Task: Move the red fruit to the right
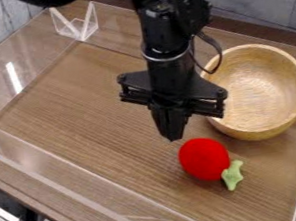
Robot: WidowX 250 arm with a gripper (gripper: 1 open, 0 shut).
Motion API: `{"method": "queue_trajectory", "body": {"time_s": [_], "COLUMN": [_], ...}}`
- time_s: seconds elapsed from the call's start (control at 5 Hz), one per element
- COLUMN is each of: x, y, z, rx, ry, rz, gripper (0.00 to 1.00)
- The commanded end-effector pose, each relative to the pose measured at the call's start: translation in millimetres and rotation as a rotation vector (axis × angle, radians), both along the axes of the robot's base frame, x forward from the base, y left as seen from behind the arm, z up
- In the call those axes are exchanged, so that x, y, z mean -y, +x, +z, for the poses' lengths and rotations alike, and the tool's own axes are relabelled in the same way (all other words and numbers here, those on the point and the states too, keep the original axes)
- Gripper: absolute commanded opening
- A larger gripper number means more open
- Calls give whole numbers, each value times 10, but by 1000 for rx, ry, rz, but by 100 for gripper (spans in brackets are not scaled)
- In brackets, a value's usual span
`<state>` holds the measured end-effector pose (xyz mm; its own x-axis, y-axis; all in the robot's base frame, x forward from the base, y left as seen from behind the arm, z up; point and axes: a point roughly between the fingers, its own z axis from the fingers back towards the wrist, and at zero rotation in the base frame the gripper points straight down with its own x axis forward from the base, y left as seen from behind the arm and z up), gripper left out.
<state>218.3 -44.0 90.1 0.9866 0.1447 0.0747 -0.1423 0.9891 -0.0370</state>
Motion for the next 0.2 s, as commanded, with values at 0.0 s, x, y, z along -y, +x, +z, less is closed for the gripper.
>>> {"method": "queue_trajectory", "body": {"time_s": [0.0], "x": [28], "y": [54], "z": [62], "rx": [34], "ry": [-4], "rz": [-9], "gripper": [0]}}
